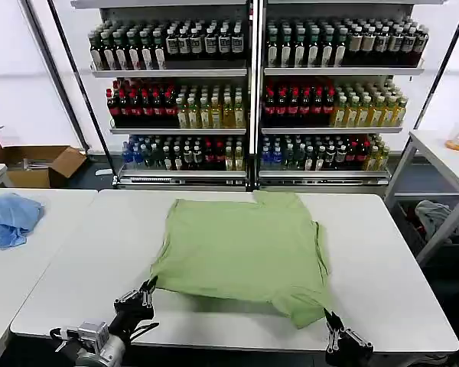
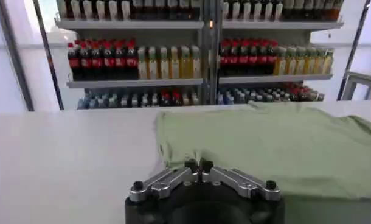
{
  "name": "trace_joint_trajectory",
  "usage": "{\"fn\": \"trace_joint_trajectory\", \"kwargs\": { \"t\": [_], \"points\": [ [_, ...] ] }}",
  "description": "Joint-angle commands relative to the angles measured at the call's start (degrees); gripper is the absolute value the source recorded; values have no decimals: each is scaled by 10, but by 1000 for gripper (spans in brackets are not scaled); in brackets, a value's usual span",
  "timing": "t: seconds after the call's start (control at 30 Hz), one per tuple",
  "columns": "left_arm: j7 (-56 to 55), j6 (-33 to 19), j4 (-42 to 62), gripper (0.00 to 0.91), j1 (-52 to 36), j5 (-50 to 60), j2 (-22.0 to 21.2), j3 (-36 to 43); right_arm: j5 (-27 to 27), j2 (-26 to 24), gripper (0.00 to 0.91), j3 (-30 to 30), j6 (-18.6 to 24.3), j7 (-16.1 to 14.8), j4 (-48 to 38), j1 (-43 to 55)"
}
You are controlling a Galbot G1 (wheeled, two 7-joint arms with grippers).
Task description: Fold and organize the clothes.
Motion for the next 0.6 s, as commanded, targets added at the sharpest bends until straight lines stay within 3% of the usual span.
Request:
{"fn": "trace_joint_trajectory", "kwargs": {
  "t": [0.03, 0.27, 0.6],
  "points": [
    [-5, 2, 44, 20, -52, -5, 22, 15, 39, -38, 0, -4, -4, 1, -45, 109],
    [-13, 8, 120, 20, -147, -8, 28, 54, 66, -63, 0, -40, -23, 7, -140, 240],
    [-33, 20, 219, 20, -265, 4, 21, 116, 70, -66, 0, -103, -29, 11, -225, 350]
  ]
}}
